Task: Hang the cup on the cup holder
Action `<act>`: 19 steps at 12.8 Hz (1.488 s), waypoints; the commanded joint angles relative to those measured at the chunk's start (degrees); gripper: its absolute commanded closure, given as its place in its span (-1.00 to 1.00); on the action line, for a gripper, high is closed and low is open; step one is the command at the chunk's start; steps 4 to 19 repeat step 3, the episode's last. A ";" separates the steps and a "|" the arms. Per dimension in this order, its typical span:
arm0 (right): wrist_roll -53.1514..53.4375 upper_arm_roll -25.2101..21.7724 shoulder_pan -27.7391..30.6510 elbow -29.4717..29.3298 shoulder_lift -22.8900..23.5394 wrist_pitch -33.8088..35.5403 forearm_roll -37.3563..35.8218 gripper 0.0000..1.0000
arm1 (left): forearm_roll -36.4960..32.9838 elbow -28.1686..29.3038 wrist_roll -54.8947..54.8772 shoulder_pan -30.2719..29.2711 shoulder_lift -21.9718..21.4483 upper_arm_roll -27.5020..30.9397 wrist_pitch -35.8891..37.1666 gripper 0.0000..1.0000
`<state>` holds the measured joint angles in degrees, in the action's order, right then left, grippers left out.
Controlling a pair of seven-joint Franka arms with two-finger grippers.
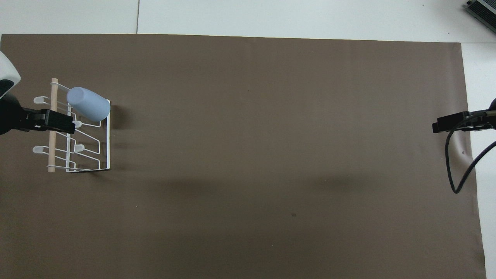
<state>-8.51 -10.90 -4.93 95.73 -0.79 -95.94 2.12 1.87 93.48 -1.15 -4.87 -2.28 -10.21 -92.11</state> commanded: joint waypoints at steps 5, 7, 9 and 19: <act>-0.28 0.26 0.18 0.95 -0.97 -0.04 -0.89 -1.00 | 0.32 2.15 -0.60 -0.49 -2.11 0.28 -0.71 -1.00; -0.28 0.26 0.18 0.95 -0.97 -0.04 -0.89 -1.00 | 0.32 2.15 -0.60 -0.49 -2.11 0.28 -0.71 -1.00; -0.28 0.26 0.18 0.95 -0.97 -0.04 -0.89 -1.00 | 0.32 2.15 -0.60 -0.49 -2.11 0.28 -0.71 -1.00; -0.28 0.26 0.18 0.95 -0.97 -0.04 -0.89 -1.00 | 0.32 2.15 -0.60 -0.49 -2.11 0.28 -0.71 -1.00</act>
